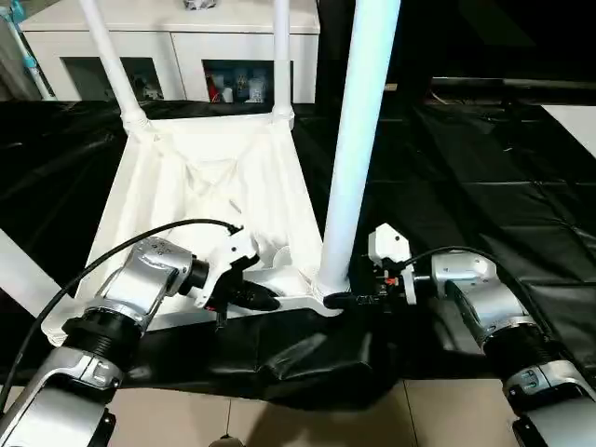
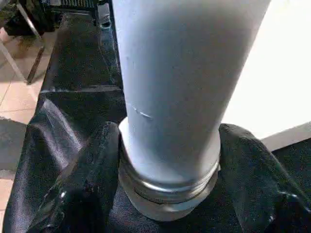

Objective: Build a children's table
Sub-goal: Rotate leg to tighten

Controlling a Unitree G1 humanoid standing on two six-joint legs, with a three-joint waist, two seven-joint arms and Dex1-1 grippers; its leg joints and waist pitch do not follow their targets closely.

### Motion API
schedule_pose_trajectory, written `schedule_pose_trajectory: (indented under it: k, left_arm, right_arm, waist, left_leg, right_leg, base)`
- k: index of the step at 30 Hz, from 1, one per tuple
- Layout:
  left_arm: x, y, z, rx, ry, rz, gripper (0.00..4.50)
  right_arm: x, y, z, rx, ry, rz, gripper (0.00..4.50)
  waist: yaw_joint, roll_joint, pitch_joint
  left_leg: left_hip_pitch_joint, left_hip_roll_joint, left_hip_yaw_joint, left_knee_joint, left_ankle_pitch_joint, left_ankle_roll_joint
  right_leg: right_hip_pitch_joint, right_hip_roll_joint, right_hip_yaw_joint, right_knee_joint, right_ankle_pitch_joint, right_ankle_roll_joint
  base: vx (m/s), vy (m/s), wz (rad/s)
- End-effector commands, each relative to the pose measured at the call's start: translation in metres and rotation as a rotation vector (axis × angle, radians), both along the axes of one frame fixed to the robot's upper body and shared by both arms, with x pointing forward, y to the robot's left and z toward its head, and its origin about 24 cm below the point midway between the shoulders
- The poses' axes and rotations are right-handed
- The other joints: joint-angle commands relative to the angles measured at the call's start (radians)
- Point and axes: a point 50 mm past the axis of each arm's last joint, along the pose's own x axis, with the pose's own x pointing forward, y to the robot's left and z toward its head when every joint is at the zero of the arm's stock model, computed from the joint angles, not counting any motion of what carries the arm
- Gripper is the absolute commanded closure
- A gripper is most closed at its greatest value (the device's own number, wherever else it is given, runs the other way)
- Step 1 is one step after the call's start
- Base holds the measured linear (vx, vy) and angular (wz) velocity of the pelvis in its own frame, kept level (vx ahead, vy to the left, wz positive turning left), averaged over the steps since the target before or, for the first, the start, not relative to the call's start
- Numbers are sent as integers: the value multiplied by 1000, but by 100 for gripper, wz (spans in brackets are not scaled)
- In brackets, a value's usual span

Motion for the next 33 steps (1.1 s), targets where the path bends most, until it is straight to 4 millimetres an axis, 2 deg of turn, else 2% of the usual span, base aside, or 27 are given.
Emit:
schedule_pose_trajectory:
  k: [1,7,10,11,13,14,15,17,18,19,20,21,22,23,24,26,27,28,29,33]
  left_arm:
    - [-5,-9,1,-18,23,-66,450]
    - [-4,-9,1,-21,20,-61,450]
    - [-1,-12,1,-35,-3,-30,450]
    - [2,-16,1,-50,-13,-7,450]
    - [3,-20,0,-56,-20,13,450]
    - [5,-22,-1,-57,-22,26,450]
    - [9,-29,-3,-64,-40,71,450]
    - [12,-35,-5,-74,-43,104,450]
    - [12,-35,-5,-74,-43,104,450]
    - [19,-48,-8,-75,-74,180,450]
    - [22,-53,-10,-71,-84,212,450]
    - [24,-57,-11,-69,-99,240,450]
    - [27,-62,-12,-70,-106,271,450]
    - [29,-68,-13,-72,-110,308,450]
    - [31,-72,-13,-73,-115,327,450]
    - [36,-78,-15,-48,-158,388,450]
    - [38,-80,-16,-29,-182,413,450]
    - [39,-80,-16,-18,-190,418,450]
    - [39,-80,-16,-19,-189,415,450]
    - [39,-80,-16,-28,-184,392,450]
  right_arm:
    - [0,-1,-1,-13,0,-1,180]
    - [0,0,-2,3,3,-17,183]
    - [3,3,-6,39,4,-96,183]
    - [8,7,-11,76,4,-213,183]
    - [12,9,-15,106,15,-313,183]
    - [13,11,-17,119,29,-358,183]
    - [16,17,-23,154,50,-464,183]
    - [17,23,-27,172,62,-516,184]
    - [17,23,-27,172,62,-516,184]
    - [19,36,-34,170,68,-631,184]
    - [20,42,-37,161,66,-676,184]
    - [21,46,-38,149,62,-726,184]
    - [23,51,-40,133,58,-775,184]
    - [25,58,-41,112,52,-833,184]
    - [26,62,-41,98,43,-862,184]
    - [30,73,-39,99,33,-939,184]
    - [31,80,-37,105,40,-978,184]
    - [32,84,-37,104,43,-990,184]
    - [31,86,-36,108,43,-984,184]
    - [29,94,-34,159,56,-937,184]
  waist:
    - [-2,-5,-69]
    - [-2,-6,-70]
    - [-4,-3,-68]
    - [-7,-2,-66]
    - [-11,-1,-62]
    - [-20,-2,-63]
    - [-26,2,-62]
    - [-32,0,-61]
    - [-35,-2,-61]
    - [-36,3,-62]
    - [-43,7,-57]
    - [-45,3,-57]
    - [-49,7,-57]
    - [-53,6,-55]
    - [-59,7,-57]
    - [-62,6,-56]
    - [-62,6,-55]
    - [-63,2,-55]
    - [-61,5,-57]
    - [-57,0,-58]
  left_leg:
    - [13,-2,15,-58,-232,48]
    - [12,-3,15,-57,-223,52]
    - [12,-3,14,-58,-234,46]
    - [11,-5,15,-59,-249,40]
    - [13,-6,11,-64,-281,16]
    - [9,-8,9,-66,-292,5]
    - [13,-8,7,-68,-310,-1]
    - [17,-9,7,-68,-330,-7]
    - [14,-11,8,-67,-326,-6]
    - [15,-11,6,-69,-329,-5]
    - [17,-12,8,-68,-344,-13]
    - [24,-13,6,-68,-369,-20]
    - [19,-16,5,-69,-371,-21]
    - [18,-16,5,-70,-374,-24]
    - [23,-18,2,-69,-401,-29]
    - [20,-18,2,-69,-405,-22]
    - [23,-20,1,-69,-414,-21]
    - [25,-20,2,-68,-419,-19]
    - [28,-19,1,-69,-426,-15]
    - [19,-16,3,-74,-410,3]
  right_leg:
    - [53,-29,26,-51,-153,-244]
    - [54,-29,26,-49,-140,-246]
    - [53,-29,26,-50,-154,-245]
    - [51,-30,27,-53,-175,-241]
    - [52,-34,26,-60,-246,-224]
    - [55,-34,26,-61,-276,-209]
    - [52,-33,25,-65,-302,-198]
    - [49,-33,26,-71,-325,-192]
    - [50,-32,27,-71,-325,-191]
    - [50,-32,26,-72,-333,-187]
    - [42,-30,26,-77,-354,-184]
    - [41,-31,25,-82,-390,-177]
    - [44,-30,23,-81,-400,-171]
    - [42,-29,23,-83,-410,-168]
    - [41,-31,19,-91,-461,-151]
    - [39,-30,19,-94,-463,-144]
    - [36,-29,17,-97,-483,-135]
    - [33,-29,17,-99,-493,-129]
    - [33,-30,17,-99,-499,-126]
    - [37,-30,19,-96,-435,-137]
  base:
    - [0,0,0]
    - [0,0,0]
    - [0,0,0]
    - [0,0,0]
    - [0,0,0]
    - [0,0,0]
    - [0,0,0]
    - [0,0,0]
    - [0,0,0]
    - [0,0,0]
    - [0,0,0]
    - [0,0,0]
    - [0,0,0]
    - [0,0,0]
    - [0,0,0]
    - [0,0,0]
    - [0,0,0]
    - [0,0,0]
    - [0,0,0]
    - [0,0,0]
